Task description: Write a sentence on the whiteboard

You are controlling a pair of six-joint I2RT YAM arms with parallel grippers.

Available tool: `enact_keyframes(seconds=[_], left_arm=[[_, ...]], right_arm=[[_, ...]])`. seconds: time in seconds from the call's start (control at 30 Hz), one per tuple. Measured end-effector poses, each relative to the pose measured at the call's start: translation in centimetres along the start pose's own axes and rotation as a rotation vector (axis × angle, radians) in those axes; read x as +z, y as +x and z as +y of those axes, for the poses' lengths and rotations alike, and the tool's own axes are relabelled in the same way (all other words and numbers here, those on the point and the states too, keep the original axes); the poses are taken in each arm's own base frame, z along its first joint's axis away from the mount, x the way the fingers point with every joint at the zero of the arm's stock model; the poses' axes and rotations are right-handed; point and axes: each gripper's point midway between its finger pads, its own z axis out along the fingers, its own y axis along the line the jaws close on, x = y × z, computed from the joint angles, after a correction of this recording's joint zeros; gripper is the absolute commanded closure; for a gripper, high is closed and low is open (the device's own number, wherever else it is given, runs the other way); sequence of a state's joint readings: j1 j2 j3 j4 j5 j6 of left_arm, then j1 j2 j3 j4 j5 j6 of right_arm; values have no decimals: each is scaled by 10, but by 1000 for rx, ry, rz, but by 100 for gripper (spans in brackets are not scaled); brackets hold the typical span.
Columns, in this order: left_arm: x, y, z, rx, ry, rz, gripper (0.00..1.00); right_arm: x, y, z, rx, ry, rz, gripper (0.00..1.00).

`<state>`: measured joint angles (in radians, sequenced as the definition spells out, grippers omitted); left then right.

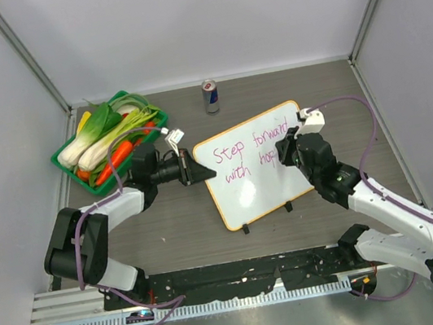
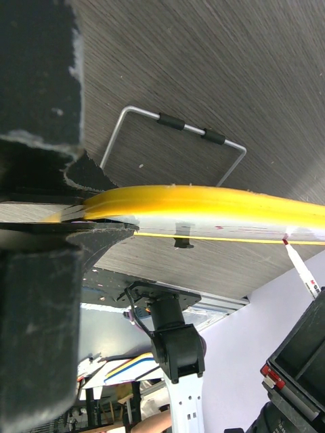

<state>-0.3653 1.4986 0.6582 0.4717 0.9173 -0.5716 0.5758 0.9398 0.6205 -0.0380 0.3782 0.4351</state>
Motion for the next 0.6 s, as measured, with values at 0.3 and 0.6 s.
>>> enact_keyframes(seconds=[0.3,0.6], left_arm=[[0,-1,-1,8,4,1,100],[1,-1,-1,11,5,1,100]], right_arm=[[-9,-2,3,48,-40,-13,99],[-18,-24,-7,92,-29,-80,99]])
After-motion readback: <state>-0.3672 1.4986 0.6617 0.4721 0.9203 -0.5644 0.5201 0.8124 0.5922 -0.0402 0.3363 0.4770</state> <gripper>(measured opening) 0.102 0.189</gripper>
